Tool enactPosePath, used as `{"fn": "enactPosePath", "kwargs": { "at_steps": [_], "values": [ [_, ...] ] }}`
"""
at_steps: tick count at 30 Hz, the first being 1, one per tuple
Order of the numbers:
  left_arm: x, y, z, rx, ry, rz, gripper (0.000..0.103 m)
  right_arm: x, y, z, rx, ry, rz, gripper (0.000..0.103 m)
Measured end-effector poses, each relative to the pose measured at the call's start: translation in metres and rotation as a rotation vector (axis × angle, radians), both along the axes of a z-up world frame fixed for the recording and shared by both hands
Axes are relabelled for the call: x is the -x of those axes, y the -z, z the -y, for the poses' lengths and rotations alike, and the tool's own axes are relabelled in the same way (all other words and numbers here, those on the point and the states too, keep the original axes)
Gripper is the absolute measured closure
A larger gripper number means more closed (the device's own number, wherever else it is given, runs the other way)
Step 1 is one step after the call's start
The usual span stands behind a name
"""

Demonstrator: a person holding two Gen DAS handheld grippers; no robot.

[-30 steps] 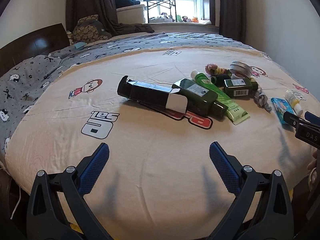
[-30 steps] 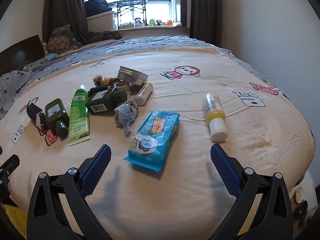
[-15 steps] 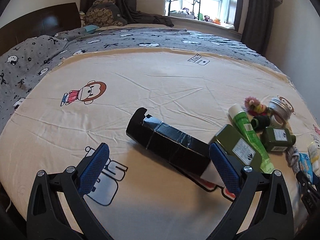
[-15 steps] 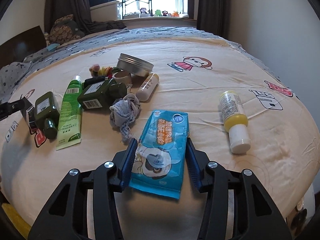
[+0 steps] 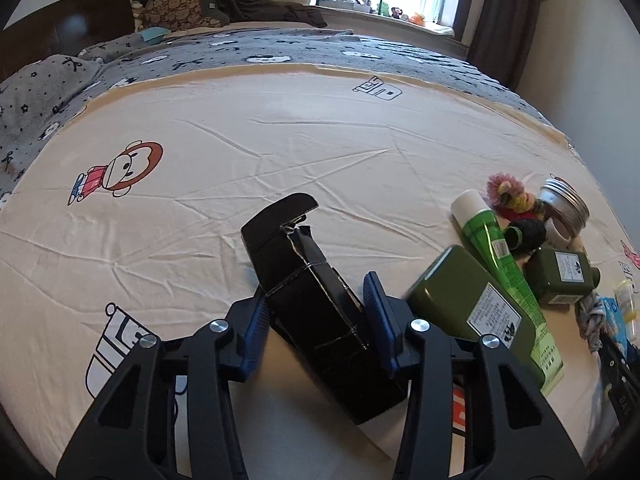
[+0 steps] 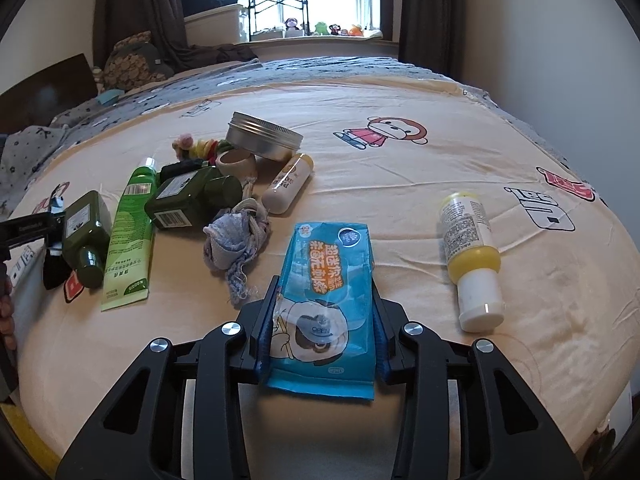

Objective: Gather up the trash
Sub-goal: 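Grasp the blue wet-wipe pack with the right tool while the left tool grasps the black bottle, then carry both held items down to the bin below the bed and release them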

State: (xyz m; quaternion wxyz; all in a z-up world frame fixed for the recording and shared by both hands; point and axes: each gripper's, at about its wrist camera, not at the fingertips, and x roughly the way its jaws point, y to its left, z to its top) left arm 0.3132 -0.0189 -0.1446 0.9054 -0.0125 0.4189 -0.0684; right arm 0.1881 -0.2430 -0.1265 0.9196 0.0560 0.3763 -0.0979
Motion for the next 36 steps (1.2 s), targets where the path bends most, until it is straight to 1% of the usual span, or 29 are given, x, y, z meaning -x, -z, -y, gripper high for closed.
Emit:
{"fn": "enactPosePath", "kwargs": {
  "at_steps": [3,9,14,18,21,24,26,28,31,33,36],
  "values": [
    [0.014,-0.003,0.001,0.005,0.024,0.006,0.070,0.012,-0.005,-0.001,-0.010,-0.007,0.010,0.064],
    [0.056,-0.015,-0.001,0.001,0.075,0.040,0.076,0.044,-0.029,-0.014,-0.004,-0.034,0.062,0.064],
    [0.099,-0.030,-0.001,0.025,0.116,0.072,0.079,0.076,-0.049,-0.043,0.020,-0.113,0.095,0.064],
    [0.146,-0.042,0.004,0.022,0.169,0.120,0.079,0.108,-0.054,-0.067,0.043,-0.199,0.090,0.064],
    [0.184,-0.045,0.006,0.022,0.210,0.142,0.079,0.134,-0.052,-0.076,0.018,-0.261,0.069,0.064],
    [0.219,-0.040,0.008,0.021,0.237,0.144,0.079,0.159,-0.045,-0.080,-0.001,-0.285,0.042,0.064],
    [0.237,-0.033,0.009,0.033,0.256,0.129,0.079,0.171,-0.037,-0.079,-0.043,-0.293,0.013,0.064],
    [0.252,-0.025,0.010,0.063,0.268,0.093,0.079,0.183,-0.030,-0.076,-0.076,-0.289,-0.007,0.064],
    [0.272,-0.012,0.013,0.089,0.296,0.043,0.079,0.197,-0.019,-0.079,-0.075,-0.275,-0.033,0.064],
    [0.283,-0.002,0.017,0.083,0.323,0.011,0.079,0.202,-0.010,-0.086,-0.075,-0.289,-0.067,0.064],
    [0.297,0.018,0.023,0.069,0.368,-0.060,0.079,0.203,0.009,-0.098,-0.062,-0.315,-0.130,0.064]
  ]
}}
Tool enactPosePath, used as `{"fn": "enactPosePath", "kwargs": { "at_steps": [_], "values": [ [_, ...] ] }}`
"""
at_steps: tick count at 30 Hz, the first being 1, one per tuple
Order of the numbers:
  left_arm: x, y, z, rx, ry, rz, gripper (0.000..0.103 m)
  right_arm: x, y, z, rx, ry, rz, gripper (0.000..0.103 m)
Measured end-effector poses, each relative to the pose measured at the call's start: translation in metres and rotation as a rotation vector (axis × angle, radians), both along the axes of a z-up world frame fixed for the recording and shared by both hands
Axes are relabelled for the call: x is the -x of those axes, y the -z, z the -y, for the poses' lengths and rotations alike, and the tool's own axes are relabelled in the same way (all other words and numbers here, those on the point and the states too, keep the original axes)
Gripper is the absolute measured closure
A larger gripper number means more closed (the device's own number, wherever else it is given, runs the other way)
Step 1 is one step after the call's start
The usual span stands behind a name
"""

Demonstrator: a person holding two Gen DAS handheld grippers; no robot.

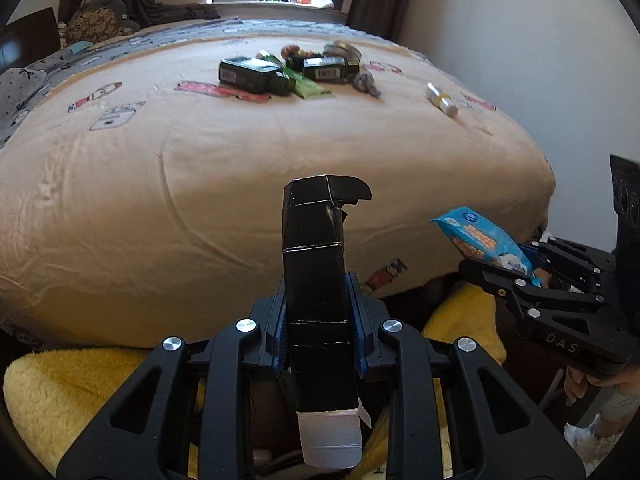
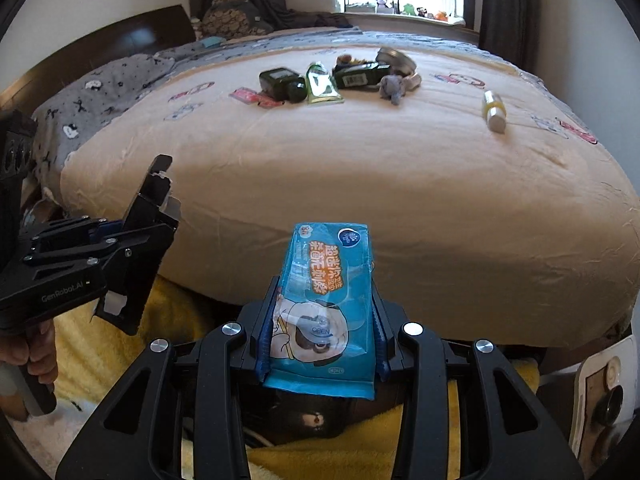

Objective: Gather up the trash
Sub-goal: 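Carry both held items down to the bin below the bed and release them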

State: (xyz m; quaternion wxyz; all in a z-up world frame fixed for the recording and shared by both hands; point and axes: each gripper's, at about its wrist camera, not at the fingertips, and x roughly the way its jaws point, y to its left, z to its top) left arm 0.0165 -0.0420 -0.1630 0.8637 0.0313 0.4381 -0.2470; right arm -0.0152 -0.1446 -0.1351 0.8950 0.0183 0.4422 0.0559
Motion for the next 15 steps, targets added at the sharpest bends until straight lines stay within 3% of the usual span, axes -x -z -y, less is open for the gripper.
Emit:
{"fn": "enactPosePath", "kwargs": {
  "at_steps": [7,12,15],
  "values": [
    [-0.005,0.068,0.014,-0.049,0.045,-0.192,0.079,-0.010,0.050,-0.003,-0.036,0.023,-0.143,0.064],
    [-0.018,0.119,0.026,-0.118,0.046,-0.275,0.079,-0.022,0.098,0.004,-0.127,0.060,-0.275,0.064],
    [-0.022,0.145,0.025,-0.126,0.028,-0.337,0.078,-0.025,0.124,0.007,-0.120,0.092,-0.326,0.063]
  ]
}}
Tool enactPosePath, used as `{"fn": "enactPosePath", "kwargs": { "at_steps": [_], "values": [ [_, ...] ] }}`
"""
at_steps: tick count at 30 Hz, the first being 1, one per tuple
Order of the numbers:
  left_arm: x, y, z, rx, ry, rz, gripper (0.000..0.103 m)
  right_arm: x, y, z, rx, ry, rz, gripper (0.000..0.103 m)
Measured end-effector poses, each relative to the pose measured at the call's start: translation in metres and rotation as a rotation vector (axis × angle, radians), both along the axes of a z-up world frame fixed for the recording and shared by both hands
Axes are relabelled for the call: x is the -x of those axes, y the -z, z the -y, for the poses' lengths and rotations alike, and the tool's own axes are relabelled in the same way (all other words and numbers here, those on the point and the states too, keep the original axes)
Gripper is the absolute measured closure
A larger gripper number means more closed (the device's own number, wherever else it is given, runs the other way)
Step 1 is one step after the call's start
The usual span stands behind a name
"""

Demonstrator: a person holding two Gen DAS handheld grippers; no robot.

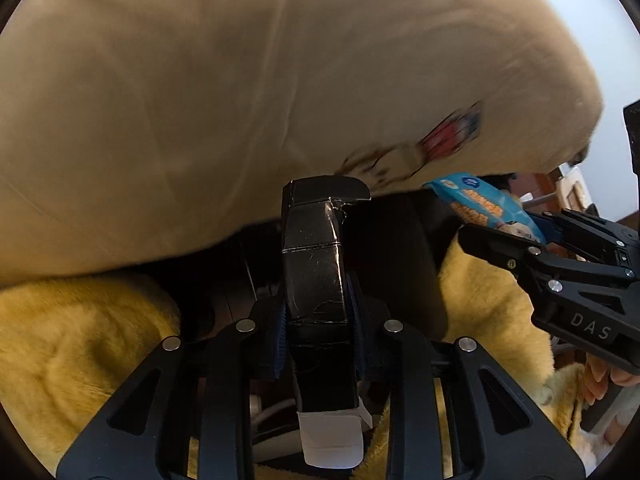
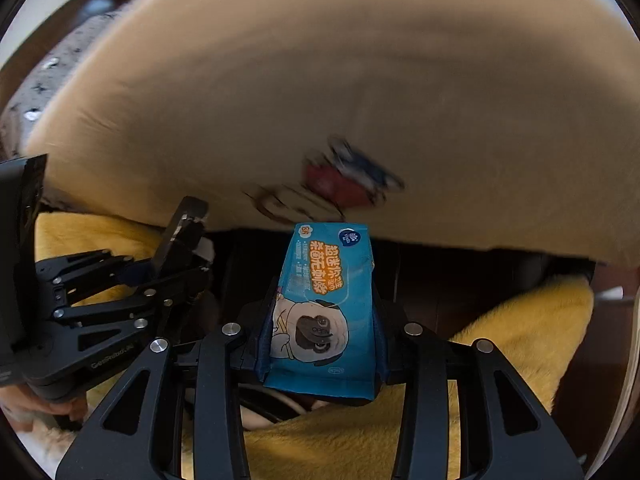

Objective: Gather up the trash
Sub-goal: 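Carry both held items down to the bin below the bed and release them, then grasp the yellow lotion bottle with the right tool while the left tool grasps the green bottle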

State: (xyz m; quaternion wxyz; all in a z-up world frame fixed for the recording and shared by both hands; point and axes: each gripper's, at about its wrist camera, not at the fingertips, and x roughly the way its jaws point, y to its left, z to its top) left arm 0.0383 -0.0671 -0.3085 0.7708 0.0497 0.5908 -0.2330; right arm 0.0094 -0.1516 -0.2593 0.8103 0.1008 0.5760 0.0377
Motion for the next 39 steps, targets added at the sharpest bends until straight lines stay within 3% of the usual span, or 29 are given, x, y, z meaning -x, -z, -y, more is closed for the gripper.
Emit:
{"fn": "enactPosePath", "kwargs": {
  "at_steps": [5,11,15,17,20,24,29,33,36,39],
  "values": [
    [-0.003,0.029,0.001,0.002,-0.004,-0.087,0.077,-0.003,0.026,0.002,-0.047,0.028,-0.055,0.063],
    [-0.008,0.037,-0.002,0.021,-0.003,-0.113,0.069,-0.008,0.030,0.002,-0.048,0.036,-0.059,0.061],
    [-0.013,0.038,-0.015,0.035,-0.026,-0.116,0.052,-0.012,0.026,0.009,-0.043,0.064,-0.056,0.040],
    [-0.012,0.037,-0.011,0.026,-0.031,-0.092,0.046,-0.014,0.022,0.009,-0.038,0.076,-0.042,0.039],
    [-0.011,0.023,-0.012,0.012,-0.034,-0.037,0.033,-0.013,0.010,0.017,-0.026,0.101,-0.005,0.031],
    [-0.010,-0.001,-0.012,0.001,-0.031,0.046,0.025,-0.011,-0.012,0.029,-0.021,0.133,0.063,0.021],
    [-0.011,-0.052,-0.020,0.015,-0.055,0.192,0.015,-0.009,-0.051,0.042,0.057,0.154,0.171,0.018],
    [-0.018,-0.091,-0.027,0.031,-0.056,0.272,0.013,-0.011,-0.092,0.053,0.129,0.165,0.282,0.016],
    [-0.030,-0.120,-0.029,0.041,-0.074,0.327,0.013,-0.018,-0.118,0.062,0.174,0.182,0.367,0.007],
    [-0.046,-0.145,-0.032,0.043,-0.103,0.394,0.012,-0.033,-0.139,0.075,0.216,0.200,0.423,0.007]
  ]
}}
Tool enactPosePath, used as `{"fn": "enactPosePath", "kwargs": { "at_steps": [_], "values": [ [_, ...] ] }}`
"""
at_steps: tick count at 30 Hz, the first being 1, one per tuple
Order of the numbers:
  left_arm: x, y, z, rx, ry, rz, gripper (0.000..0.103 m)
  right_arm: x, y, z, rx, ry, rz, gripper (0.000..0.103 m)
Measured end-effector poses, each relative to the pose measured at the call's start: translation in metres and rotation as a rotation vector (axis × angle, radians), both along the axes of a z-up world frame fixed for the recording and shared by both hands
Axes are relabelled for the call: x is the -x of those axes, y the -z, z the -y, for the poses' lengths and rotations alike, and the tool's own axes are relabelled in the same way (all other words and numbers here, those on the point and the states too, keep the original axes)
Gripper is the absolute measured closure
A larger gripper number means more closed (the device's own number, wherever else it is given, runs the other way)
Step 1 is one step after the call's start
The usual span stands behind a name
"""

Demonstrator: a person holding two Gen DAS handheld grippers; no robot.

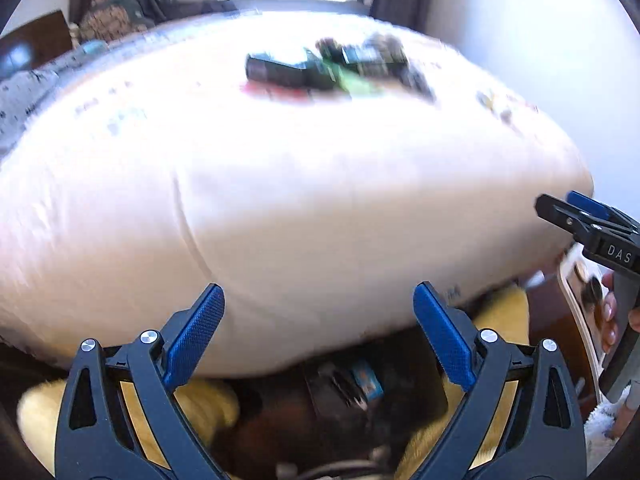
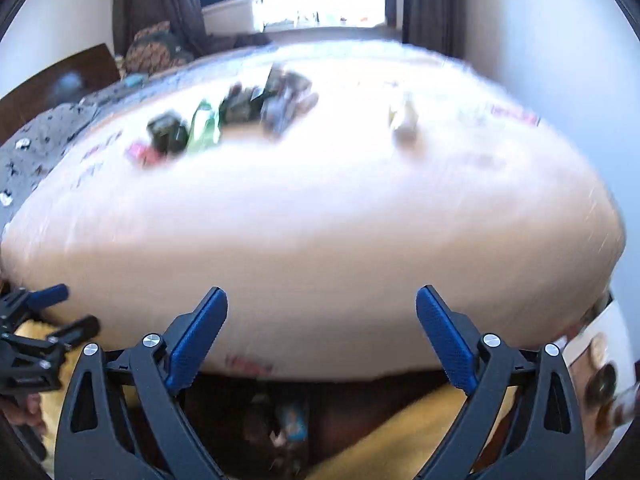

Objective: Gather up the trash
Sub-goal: 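Grasp the yellow lotion bottle with the right tool while the left tool grasps the green bottle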

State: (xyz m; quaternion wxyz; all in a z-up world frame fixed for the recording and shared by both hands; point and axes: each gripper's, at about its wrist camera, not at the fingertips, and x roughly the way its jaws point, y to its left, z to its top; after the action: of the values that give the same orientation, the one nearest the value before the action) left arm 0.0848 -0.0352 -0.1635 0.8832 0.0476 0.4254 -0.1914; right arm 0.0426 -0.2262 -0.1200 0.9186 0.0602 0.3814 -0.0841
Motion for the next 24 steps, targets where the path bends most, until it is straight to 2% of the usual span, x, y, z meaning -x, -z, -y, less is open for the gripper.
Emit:
{"fn": "enactPosePath", "kwargs": {
  "at_steps": [3,7,12,15,18,24],
  "values": [
    [-0.016,-0.018,0.002,0.007,-0.035,0.041,0.008,-0.019,-0.019,0.014,0.038,0.028,0.036,0.007],
    [-0.056,-0.034,0.006,0.013,-0.080,0.064,0.008,-0.050,-0.030,0.039,0.048,0.079,0.058,0.007],
    [-0.102,-0.051,0.014,0.005,-0.127,0.086,0.008,-0.093,-0.028,0.064,0.101,0.142,0.016,0.007],
    [-0.127,-0.055,0.023,-0.010,-0.157,0.108,0.008,-0.111,-0.025,0.073,0.118,0.147,0.002,0.009],
    [-0.152,-0.058,0.034,-0.017,-0.178,0.110,0.008,-0.127,-0.020,0.078,0.112,0.143,-0.012,0.016],
    [-0.187,-0.041,0.058,-0.072,-0.199,0.077,0.008,-0.147,-0.013,0.087,0.078,0.151,-0.026,0.021]
  ]
}}
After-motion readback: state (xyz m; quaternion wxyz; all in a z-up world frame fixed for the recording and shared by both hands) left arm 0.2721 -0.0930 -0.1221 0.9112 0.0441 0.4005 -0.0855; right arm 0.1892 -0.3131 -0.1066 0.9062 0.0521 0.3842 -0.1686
